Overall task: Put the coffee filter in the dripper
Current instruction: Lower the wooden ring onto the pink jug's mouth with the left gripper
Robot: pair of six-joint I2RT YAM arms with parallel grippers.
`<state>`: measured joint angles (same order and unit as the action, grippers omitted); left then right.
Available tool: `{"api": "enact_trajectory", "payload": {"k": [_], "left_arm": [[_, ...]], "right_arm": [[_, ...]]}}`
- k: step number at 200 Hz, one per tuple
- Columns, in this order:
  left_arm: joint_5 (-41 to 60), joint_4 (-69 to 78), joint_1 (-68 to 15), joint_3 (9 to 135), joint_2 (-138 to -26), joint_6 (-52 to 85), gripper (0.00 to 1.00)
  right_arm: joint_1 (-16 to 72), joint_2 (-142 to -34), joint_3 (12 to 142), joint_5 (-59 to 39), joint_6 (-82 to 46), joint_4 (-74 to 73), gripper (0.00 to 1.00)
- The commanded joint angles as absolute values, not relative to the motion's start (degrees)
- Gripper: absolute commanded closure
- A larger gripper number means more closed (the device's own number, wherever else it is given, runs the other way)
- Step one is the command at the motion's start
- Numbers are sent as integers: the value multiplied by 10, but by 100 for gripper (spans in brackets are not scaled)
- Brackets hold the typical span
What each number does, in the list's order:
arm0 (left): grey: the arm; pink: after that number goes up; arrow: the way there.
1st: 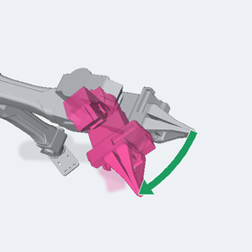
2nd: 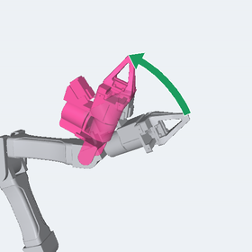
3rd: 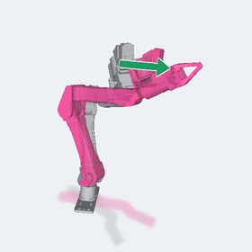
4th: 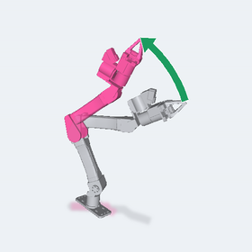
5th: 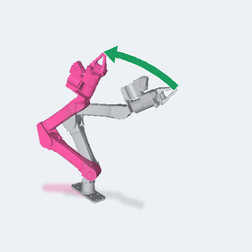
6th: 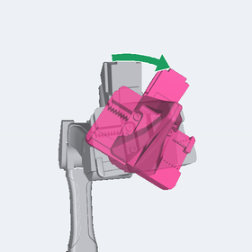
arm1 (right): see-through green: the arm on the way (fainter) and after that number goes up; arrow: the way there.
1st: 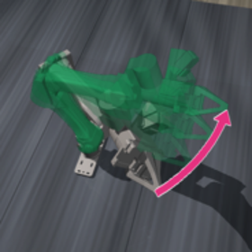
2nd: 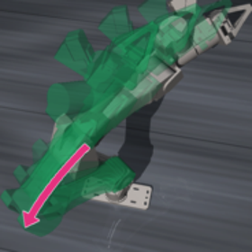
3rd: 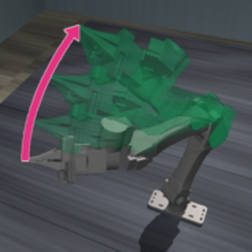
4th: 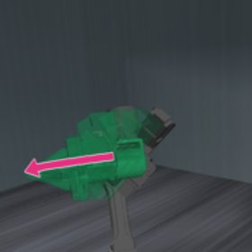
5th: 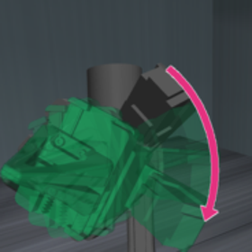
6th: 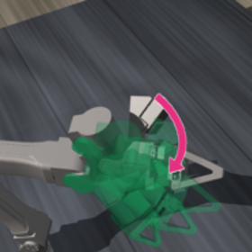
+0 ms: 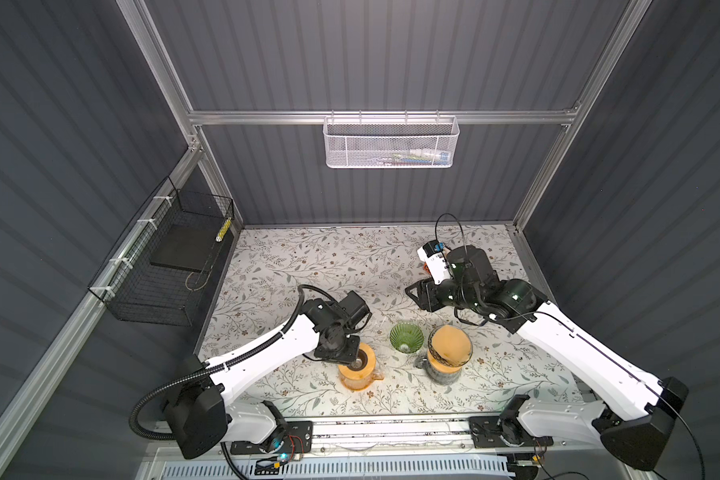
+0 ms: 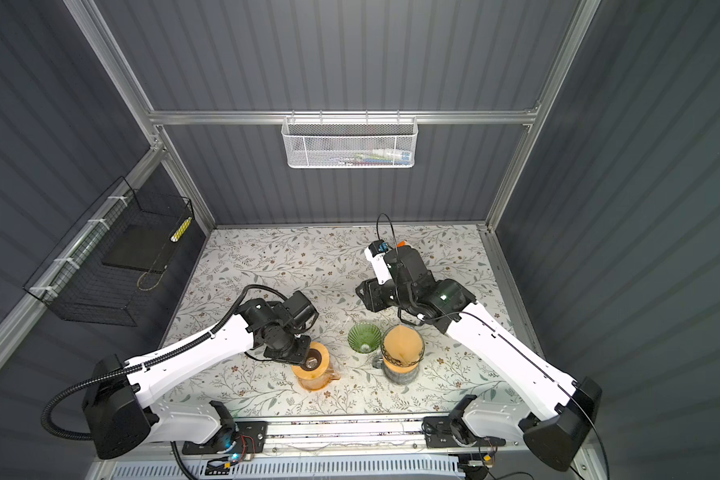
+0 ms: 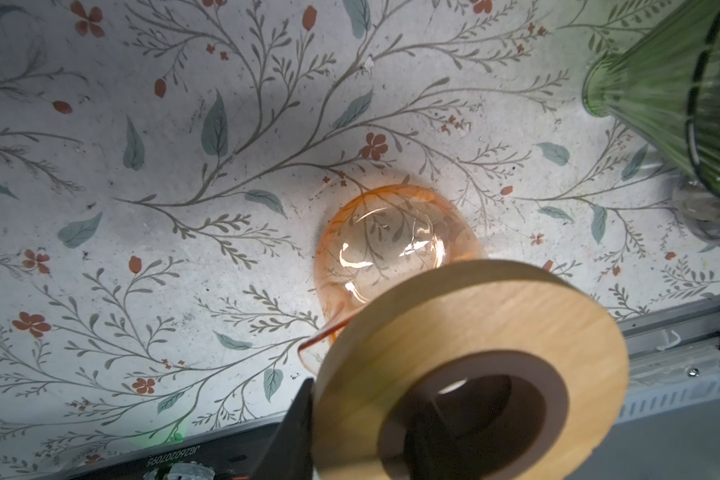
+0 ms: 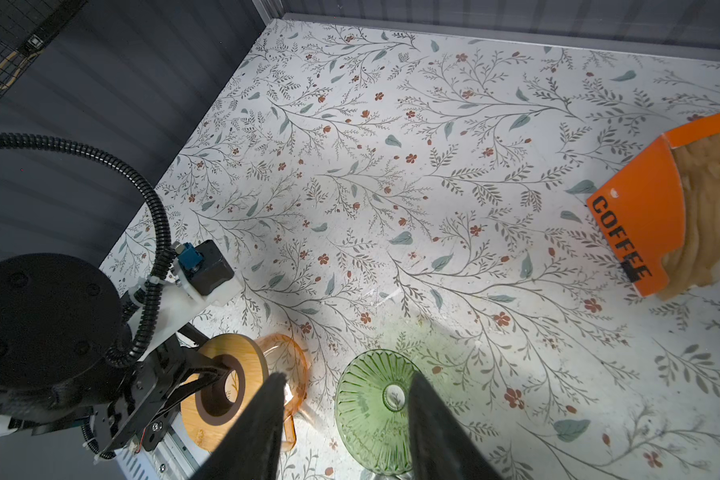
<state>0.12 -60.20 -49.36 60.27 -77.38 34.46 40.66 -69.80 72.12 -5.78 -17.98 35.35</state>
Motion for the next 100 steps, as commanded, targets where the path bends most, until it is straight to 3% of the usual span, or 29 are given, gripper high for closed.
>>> {"api": "enact_trajectory", "payload": {"k": [1,100], "left_arm": [[-6,-604,-497,596,-774,355,90],[-12,-597,-501,596,-782,354,90]], "right_arm": [[410,-700,725,-54,-181,347,50],[410,-700,725,-56,-181,349,50]]}}
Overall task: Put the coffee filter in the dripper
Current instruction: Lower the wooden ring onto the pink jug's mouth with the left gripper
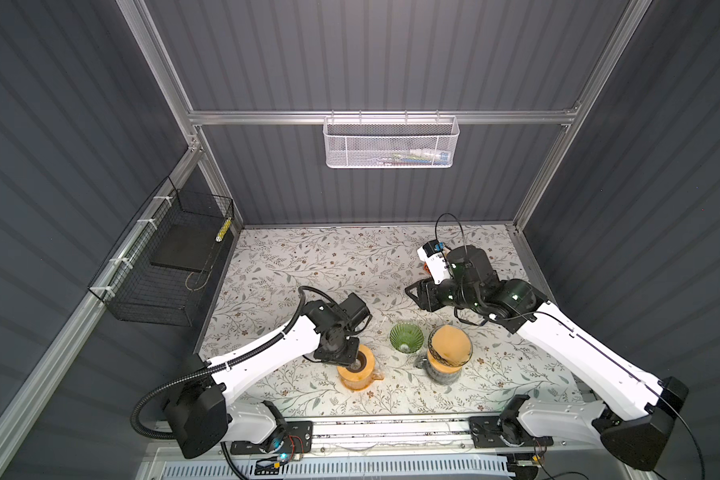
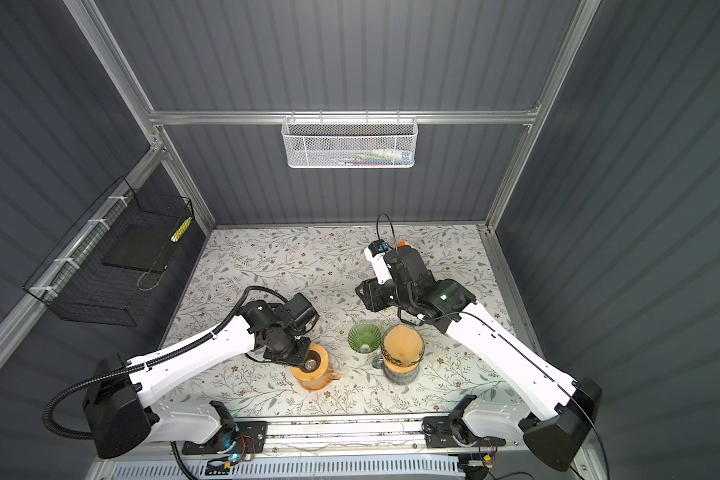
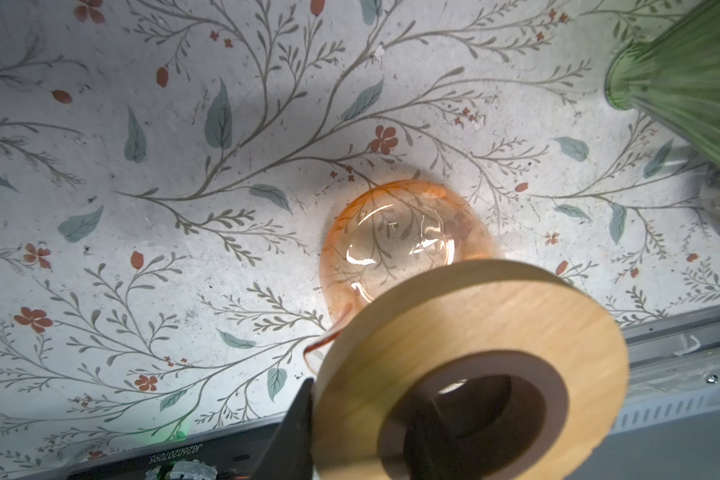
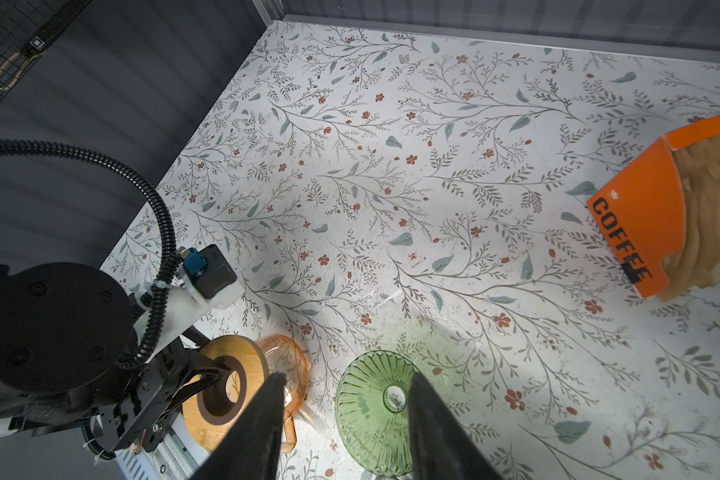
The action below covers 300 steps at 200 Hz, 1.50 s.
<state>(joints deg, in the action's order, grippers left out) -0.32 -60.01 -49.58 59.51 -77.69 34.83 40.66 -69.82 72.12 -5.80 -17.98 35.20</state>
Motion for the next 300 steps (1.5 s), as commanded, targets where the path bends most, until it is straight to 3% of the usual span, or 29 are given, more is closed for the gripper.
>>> {"api": "enact_trajectory", "payload": {"k": [1,77,188,300], "left_arm": [[-12,-596,-501,596,-782,354,90],[-20,-593,-503,599,-784,353,85],[-26,-596,-505,606,-786,351,62],[-46,-614,-507,635,-753,361,61]], "right_arm": [[410,-700,725,-56,-181,348,50],[410,-701,727,-56,-181,349,50],[411,-705,733,-57,-178,351,50],[411,-703,733,-57,-180,351,50]]}}
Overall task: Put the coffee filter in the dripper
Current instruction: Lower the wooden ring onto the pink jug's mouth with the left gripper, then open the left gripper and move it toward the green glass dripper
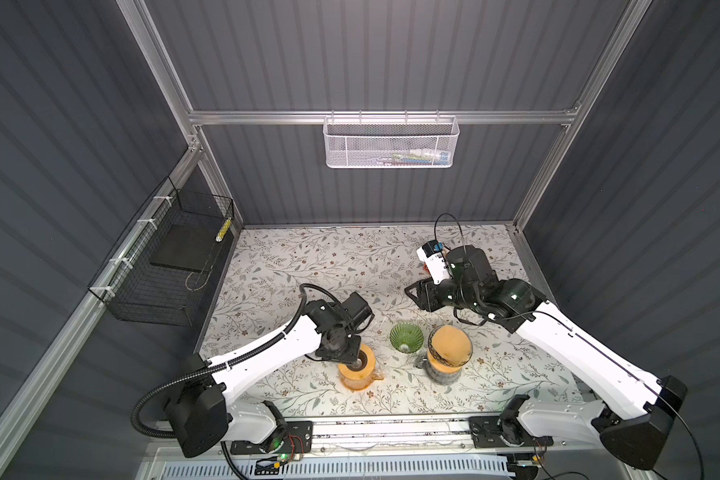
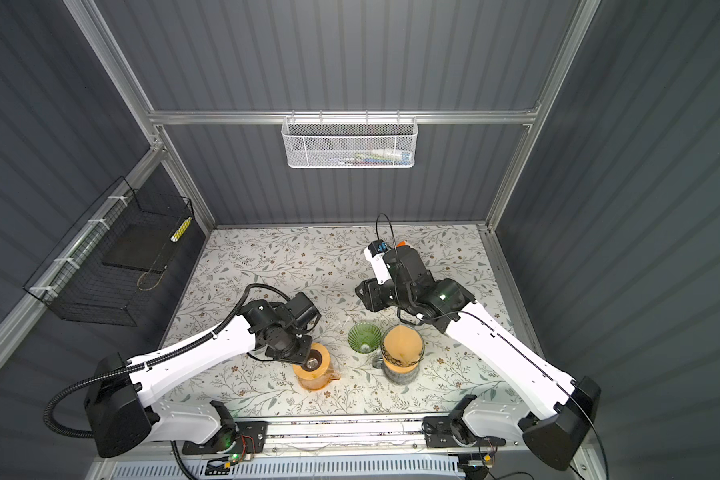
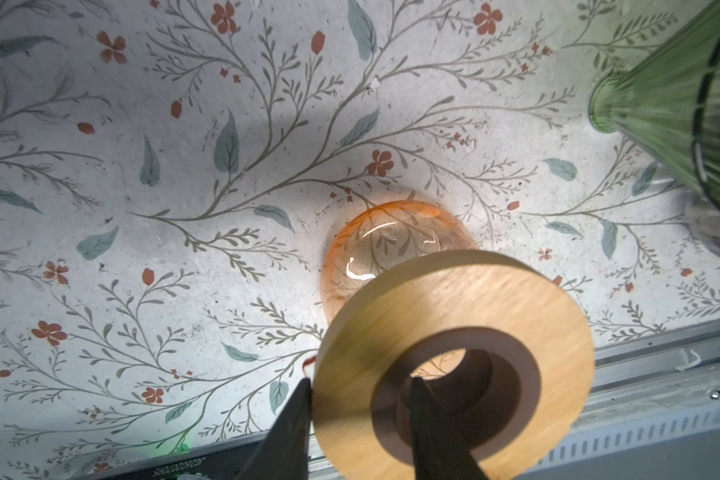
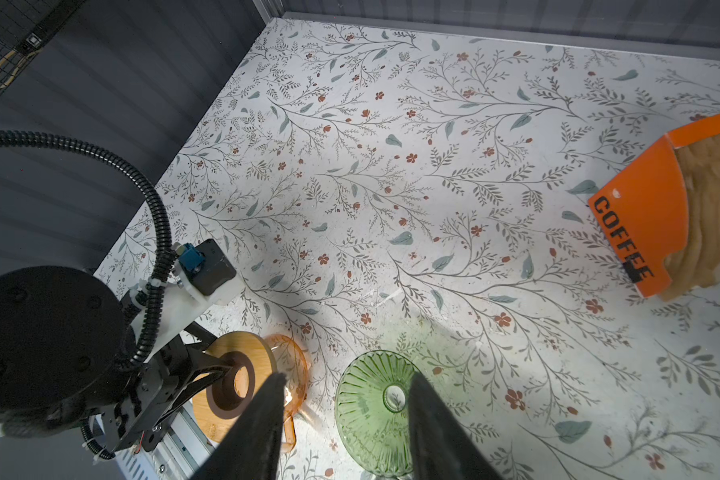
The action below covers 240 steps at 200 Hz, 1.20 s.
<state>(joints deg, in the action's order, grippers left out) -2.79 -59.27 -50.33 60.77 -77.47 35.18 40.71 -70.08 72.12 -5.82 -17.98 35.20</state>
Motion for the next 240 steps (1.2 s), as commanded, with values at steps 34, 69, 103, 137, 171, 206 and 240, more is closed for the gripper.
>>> {"api": "enact_trajectory", "payload": {"k": [34,69,103,137,171,206,240], "left_arm": [[-56,-629,-507,645,-742,365,61],[-71,-642,-508,657,-738,363,62],[-94,-624,-507,695,-742,334,63],[-102,-614,-507,771,-804,286,64],[-86,-526,-506,759,-802,287,64],[-44,-486,-498,793,-830,283,64],[23,-449,-469,799,-855,282,63]], "right_arm": [[411,-701,732,-55,-181,350,50],[412,-696,727,-47,-181,352,50],[414,-696,729,-27,-201,349,50],[418,-677,716,-26,-221,332,50],[417,-666,725,-20,-210,363,50],[417,-658,725,-10,-203,368,49],[412,-664,741,-8,-199,396,46]]}}
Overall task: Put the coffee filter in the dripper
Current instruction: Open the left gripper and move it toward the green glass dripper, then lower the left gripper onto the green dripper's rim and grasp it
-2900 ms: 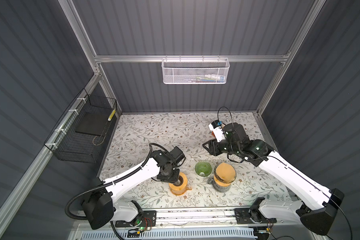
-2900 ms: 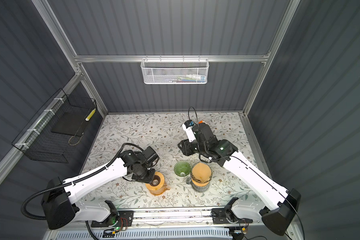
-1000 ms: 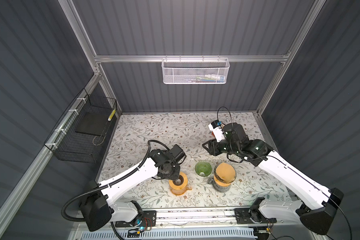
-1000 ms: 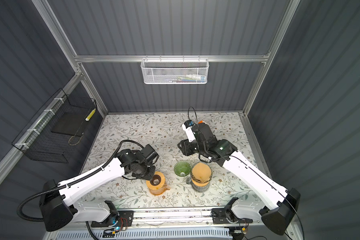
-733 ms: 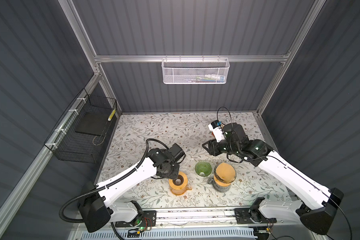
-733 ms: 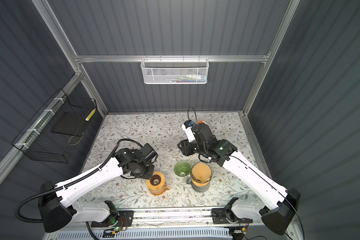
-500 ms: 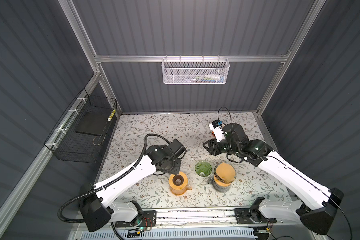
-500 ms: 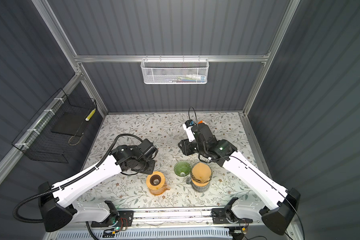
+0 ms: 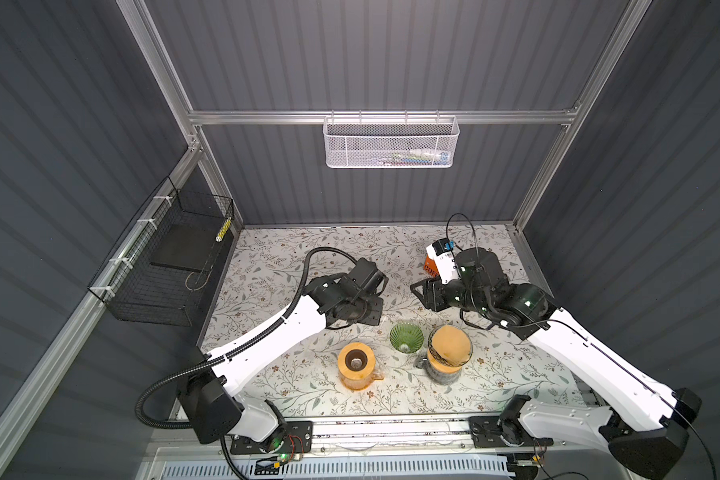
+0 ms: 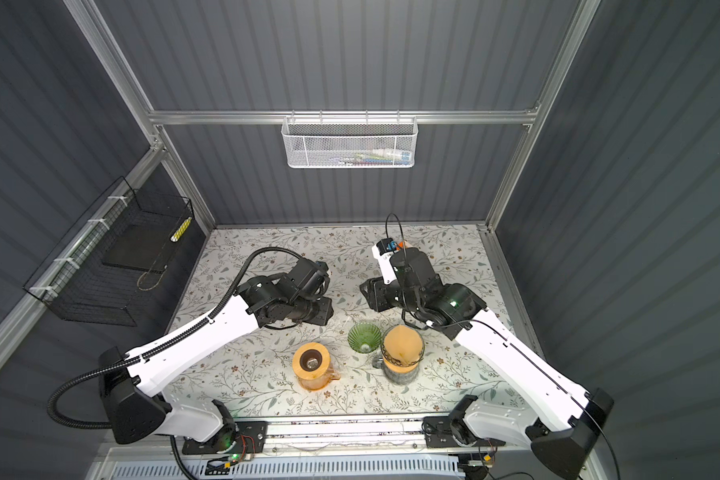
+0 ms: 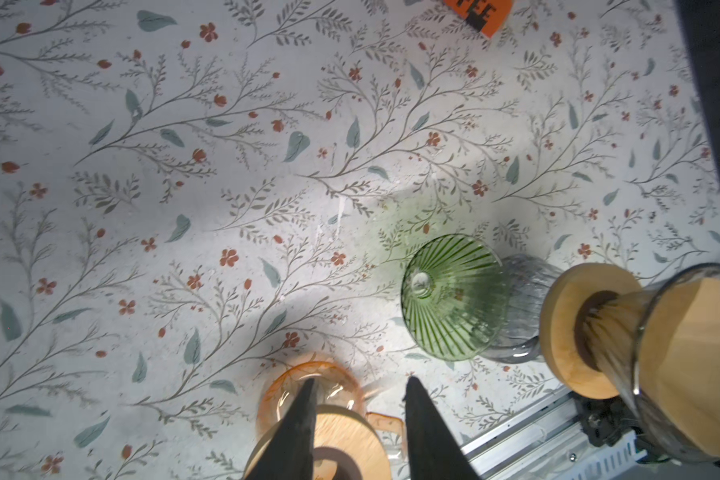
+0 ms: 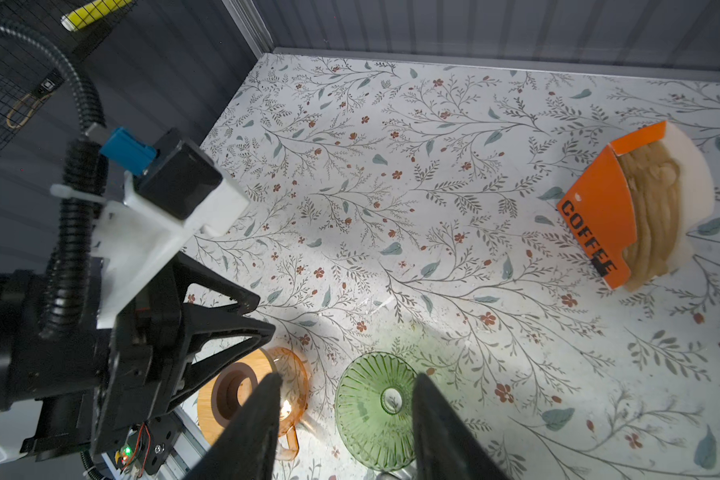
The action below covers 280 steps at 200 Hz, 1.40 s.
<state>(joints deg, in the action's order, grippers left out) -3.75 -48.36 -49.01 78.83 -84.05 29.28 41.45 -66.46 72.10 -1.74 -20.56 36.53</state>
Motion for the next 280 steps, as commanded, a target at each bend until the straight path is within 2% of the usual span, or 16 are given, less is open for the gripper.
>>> {"api": "enact_trajectory", "payload": {"k": [1,15,55,73,167,280], "left_arm": [[26,-448,-468,799,-856,283,62],[63,-421,-452,789,-863,292,60],[145,-388,-440,797,-909,290,47],[167,-392,-440,802,-932,285,45],[173,-453,-443,803,-993,252,54],[166,-449,-465,828,-1043,248,61]], "right_arm": [[412,-664,741,-8,-199,397,46],[405,-664,745,-8,-199,407,45],[378,-657,752,-22,-193,425,44],[363,-651,753,-32,-190,429,43],[306,-664,734,-98,-178,406,43],[284,-664,724,-118,-173,404,43]]}}
